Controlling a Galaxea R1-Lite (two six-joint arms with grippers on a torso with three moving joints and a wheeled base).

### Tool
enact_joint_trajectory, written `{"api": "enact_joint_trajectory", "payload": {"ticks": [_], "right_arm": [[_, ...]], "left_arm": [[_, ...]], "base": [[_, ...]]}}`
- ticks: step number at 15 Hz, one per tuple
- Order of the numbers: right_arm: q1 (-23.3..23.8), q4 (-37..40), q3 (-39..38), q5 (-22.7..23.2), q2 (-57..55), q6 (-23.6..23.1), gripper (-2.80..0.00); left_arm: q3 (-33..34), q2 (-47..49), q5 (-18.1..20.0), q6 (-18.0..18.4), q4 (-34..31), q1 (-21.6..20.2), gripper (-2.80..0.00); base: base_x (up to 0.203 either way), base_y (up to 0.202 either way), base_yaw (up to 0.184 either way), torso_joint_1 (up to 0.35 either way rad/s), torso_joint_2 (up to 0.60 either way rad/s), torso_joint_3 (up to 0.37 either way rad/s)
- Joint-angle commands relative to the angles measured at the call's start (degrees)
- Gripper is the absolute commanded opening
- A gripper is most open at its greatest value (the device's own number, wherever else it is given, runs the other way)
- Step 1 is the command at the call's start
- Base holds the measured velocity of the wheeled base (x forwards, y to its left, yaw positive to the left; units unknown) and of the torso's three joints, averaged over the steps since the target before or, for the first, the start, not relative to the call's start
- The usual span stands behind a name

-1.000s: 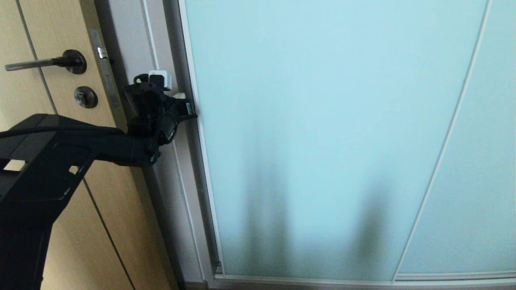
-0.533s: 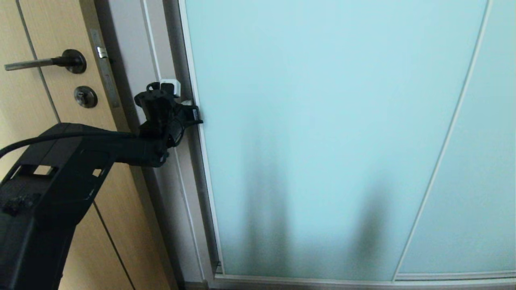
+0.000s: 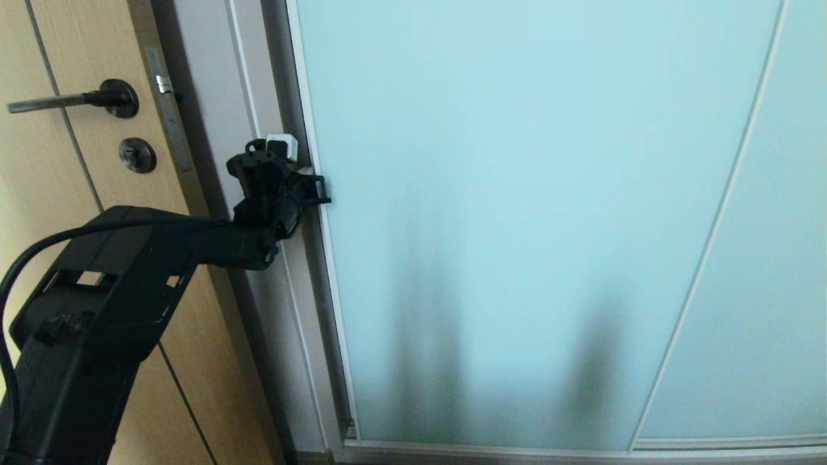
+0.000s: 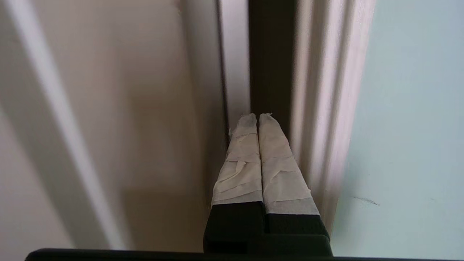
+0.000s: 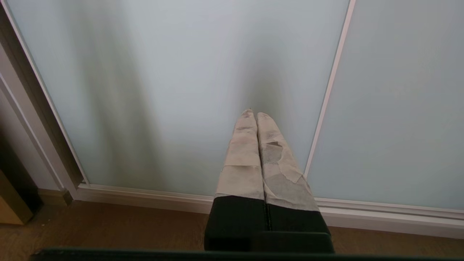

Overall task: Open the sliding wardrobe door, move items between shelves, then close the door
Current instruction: Open the door

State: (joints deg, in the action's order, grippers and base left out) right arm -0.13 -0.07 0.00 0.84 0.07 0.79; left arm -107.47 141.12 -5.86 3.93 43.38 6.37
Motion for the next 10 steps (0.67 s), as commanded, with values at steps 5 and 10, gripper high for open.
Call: {"api": "enact_joint_trajectory", "payload": {"ticks": [5, 10], "right_arm": [[0.0, 0.0, -0.1, 0.0, 0.0, 0.0, -2.8], [0.0, 0.0, 0.0, 0.0, 0.0, 0.0, -2.8]], "left_arm": [[-0.2, 0.7, 0.0, 0.5, -0.5, 2.4, -2.8], [-0.2, 1.0, -0.1, 0.4, -0.3, 5.6, -2.8]], "base": [[0.0, 0.0, 0.0, 0.0, 0.0, 0.0], [0.0, 0.0, 0.0, 0.0, 0.0, 0.0]]}}
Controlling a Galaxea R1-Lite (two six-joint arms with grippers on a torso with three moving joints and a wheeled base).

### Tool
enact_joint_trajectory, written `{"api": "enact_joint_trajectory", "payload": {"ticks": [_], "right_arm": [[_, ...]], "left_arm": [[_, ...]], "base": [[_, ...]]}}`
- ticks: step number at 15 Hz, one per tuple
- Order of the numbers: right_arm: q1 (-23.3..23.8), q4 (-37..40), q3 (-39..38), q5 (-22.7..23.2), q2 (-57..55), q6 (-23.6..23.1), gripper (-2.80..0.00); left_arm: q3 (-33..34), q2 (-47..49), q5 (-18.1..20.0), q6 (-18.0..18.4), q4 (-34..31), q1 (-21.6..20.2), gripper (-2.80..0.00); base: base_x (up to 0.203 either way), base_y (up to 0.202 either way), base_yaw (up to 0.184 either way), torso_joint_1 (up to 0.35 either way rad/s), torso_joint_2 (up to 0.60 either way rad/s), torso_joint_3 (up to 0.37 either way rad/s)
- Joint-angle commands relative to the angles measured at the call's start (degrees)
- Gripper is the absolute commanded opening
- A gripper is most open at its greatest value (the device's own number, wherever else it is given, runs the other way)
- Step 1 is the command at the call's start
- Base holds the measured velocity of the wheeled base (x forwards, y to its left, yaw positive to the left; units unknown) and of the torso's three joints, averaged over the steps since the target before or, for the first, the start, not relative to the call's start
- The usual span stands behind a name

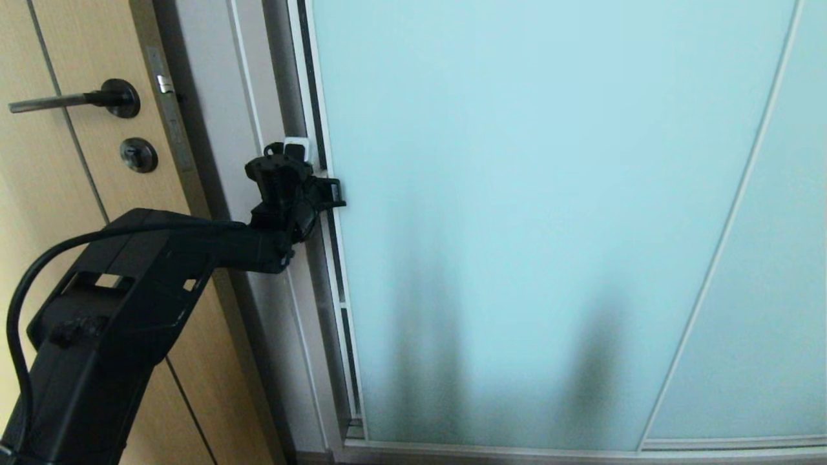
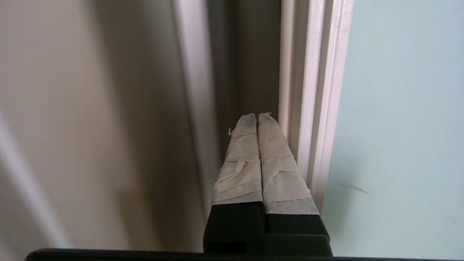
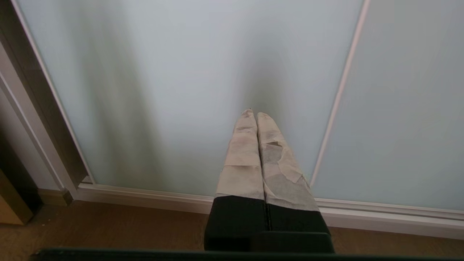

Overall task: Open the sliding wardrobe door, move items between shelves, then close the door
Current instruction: Open the door

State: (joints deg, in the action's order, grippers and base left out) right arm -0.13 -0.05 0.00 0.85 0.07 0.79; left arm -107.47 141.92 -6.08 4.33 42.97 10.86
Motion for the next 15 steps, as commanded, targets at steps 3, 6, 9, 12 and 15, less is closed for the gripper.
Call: {"api": "enact_joint_trajectory", "payload": {"ticks": [3, 6, 9, 12, 15], "right_arm": [[0.0, 0.0, -0.1, 0.0, 0.0, 0.0, -2.8], [0.0, 0.0, 0.0, 0.0, 0.0, 0.0, -2.8], [0.0, 0.0, 0.0, 0.0, 0.0, 0.0, -2.8], [0.0, 0.0, -0.1, 0.0, 0.0, 0.0, -2.8], [0.0, 0.0, 0.0, 0.0, 0.0, 0.0, -2.8]], "left_arm": [[-0.6, 1.2, 0.0, 0.1, 0.2, 3.8, -2.8], [-2.4, 1.4, -0.1, 0.0, -0.2, 6.0, -2.8], [-2.6, 1.5, -0.1, 0.1, -0.2, 9.1, -2.8], [-2.6, 2.0, -0.2, 0.1, -0.2, 12.2, -2.8], [-2.5, 2.4, -0.4, 0.2, -0.1, 15.2, -2.8]], "base": [[0.0, 0.0, 0.0, 0.0, 0.0, 0.0], [0.0, 0.0, 0.0, 0.0, 0.0, 0.0], [0.0, 0.0, 0.0, 0.0, 0.0, 0.0], [0.0, 0.0, 0.0, 0.0, 0.0, 0.0], [0.0, 0.0, 0.0, 0.0, 0.0, 0.0]]}}
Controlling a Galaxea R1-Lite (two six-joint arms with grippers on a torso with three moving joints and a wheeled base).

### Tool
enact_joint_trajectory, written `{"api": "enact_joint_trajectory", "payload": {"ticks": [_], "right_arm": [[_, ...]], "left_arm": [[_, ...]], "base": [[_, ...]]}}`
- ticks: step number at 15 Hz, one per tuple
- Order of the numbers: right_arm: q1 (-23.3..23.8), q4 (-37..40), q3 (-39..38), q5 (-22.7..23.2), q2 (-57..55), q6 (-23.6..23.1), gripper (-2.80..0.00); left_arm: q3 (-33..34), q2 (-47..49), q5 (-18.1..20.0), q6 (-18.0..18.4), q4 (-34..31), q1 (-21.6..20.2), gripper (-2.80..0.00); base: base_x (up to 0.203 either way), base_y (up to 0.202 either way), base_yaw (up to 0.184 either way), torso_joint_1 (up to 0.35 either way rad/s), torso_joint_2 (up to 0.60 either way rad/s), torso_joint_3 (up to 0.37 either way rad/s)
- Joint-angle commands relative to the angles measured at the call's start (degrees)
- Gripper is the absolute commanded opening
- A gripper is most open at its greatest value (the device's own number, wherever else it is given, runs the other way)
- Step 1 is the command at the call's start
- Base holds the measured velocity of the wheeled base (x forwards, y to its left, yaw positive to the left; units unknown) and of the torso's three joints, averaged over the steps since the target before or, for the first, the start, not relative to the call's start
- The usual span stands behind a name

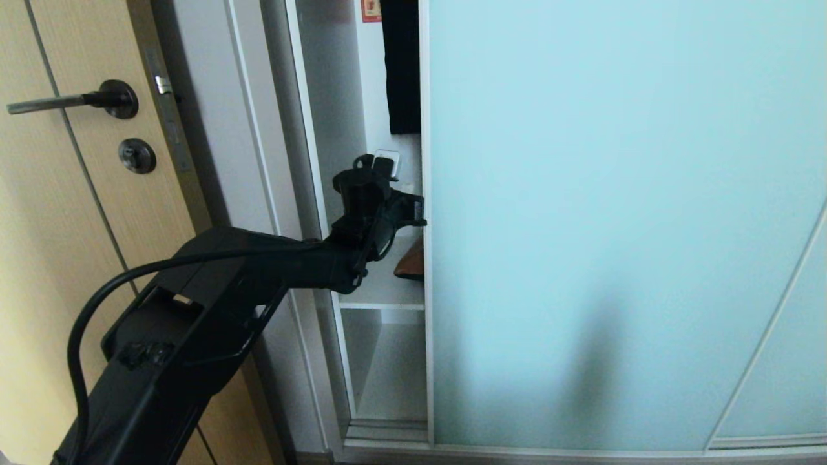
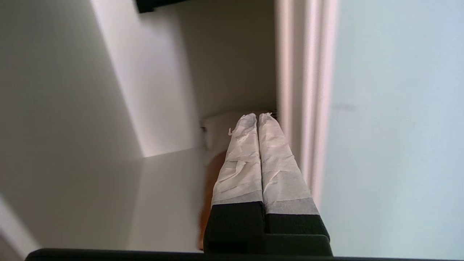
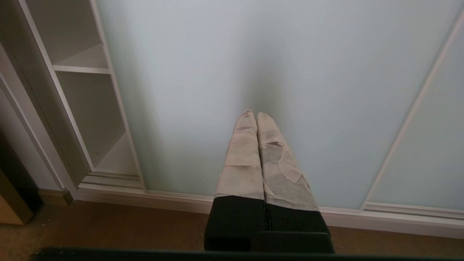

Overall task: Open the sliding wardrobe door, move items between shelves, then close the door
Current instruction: Open the door

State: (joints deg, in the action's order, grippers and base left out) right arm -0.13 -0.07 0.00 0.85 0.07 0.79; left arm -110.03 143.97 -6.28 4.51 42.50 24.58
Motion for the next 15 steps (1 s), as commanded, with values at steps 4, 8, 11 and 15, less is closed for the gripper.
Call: {"api": "enact_joint_trajectory", "payload": {"ticks": [4, 8, 11, 15], "right_arm": [[0.0, 0.0, -0.1, 0.0, 0.0, 0.0, -2.8], [0.0, 0.0, -0.1, 0.0, 0.0, 0.0, -2.8], [0.0, 0.0, -0.1, 0.0, 0.0, 0.0, -2.8], [0.0, 0.0, -0.1, 0.0, 0.0, 0.0, -2.8]], "left_arm": [[0.3, 2.2, -0.4, 0.1, 0.8, 5.5, -2.8], [0.0, 3.4, -0.7, 0.2, 1.1, 10.4, -2.8], [-0.2, 4.4, -0.6, 0.3, 0.7, 13.3, -2.8], [0.6, 2.9, -2.5, 0.4, 2.8, 14.4, -2.8]], "base": [[0.0, 0.0, 0.0, 0.0, 0.0, 0.0], [0.0, 0.0, 0.0, 0.0, 0.0, 0.0], [0.0, 0.0, 0.0, 0.0, 0.0, 0.0], [0.0, 0.0, 0.0, 0.0, 0.0, 0.0]]}}
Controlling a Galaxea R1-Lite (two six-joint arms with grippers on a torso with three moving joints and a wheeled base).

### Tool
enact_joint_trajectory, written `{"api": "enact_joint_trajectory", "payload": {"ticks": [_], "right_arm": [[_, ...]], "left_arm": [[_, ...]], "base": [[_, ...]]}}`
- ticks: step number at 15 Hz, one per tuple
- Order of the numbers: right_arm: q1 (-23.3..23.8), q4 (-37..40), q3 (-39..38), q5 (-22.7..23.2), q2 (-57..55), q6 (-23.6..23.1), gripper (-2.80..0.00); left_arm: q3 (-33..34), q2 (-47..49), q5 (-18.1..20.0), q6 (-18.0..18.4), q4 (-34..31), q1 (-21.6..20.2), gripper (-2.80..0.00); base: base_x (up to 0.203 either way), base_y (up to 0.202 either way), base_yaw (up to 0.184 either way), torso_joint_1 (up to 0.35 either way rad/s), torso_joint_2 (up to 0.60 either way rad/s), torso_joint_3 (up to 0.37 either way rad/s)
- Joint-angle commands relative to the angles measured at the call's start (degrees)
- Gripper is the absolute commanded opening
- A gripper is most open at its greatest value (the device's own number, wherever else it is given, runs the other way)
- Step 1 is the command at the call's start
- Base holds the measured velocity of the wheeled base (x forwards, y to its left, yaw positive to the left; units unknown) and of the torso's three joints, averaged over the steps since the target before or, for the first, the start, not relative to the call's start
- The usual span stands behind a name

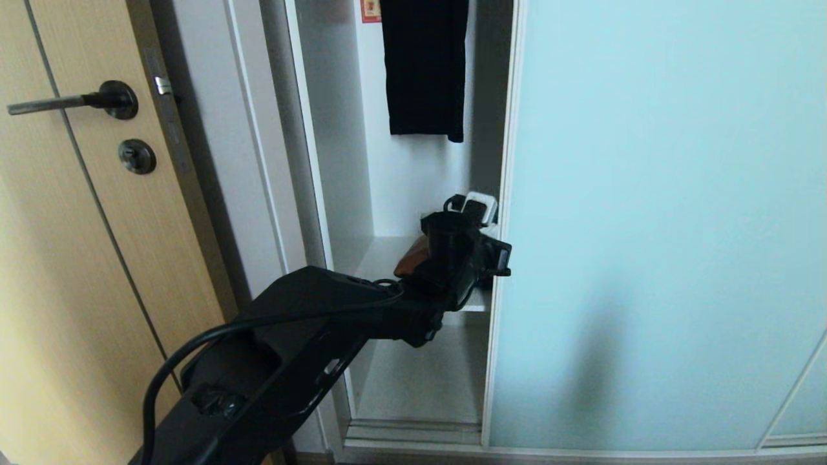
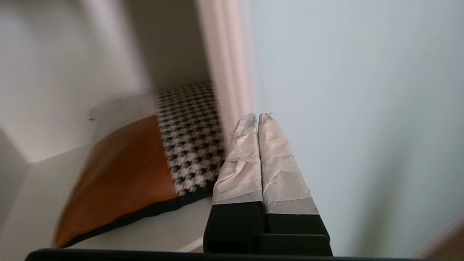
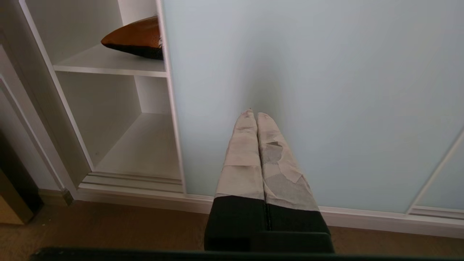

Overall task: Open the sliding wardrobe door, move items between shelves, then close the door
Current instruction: Open the door

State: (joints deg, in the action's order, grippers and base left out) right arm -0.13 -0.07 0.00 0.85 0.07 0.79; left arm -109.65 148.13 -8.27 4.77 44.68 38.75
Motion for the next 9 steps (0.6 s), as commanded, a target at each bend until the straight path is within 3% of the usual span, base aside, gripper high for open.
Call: {"api": "enact_joint_trajectory", "payload": {"ticks": [1, 4, 9], "right_arm": [[0.0, 0.0, 0.0, 0.0, 0.0, 0.0, -2.8], [0.0, 0.0, 0.0, 0.0, 0.0, 0.0, -2.8], [0.0, 0.0, -0.1, 0.0, 0.0, 0.0, -2.8]], "left_arm": [[0.4, -2.9, -0.7, 0.1, 0.4, -0.2, -2.8], [2.0, -10.1, -1.1, 0.2, 0.4, -3.3, -2.8], [16.8, -29.1, -1.9, 0.3, 0.6, -11.5, -2.8]], "base": [[0.0, 0.0, 0.0, 0.0, 0.0, 0.0], [0.0, 0.0, 0.0, 0.0, 0.0, 0.0], [0.0, 0.0, 0.0, 0.0, 0.0, 0.0]]}}
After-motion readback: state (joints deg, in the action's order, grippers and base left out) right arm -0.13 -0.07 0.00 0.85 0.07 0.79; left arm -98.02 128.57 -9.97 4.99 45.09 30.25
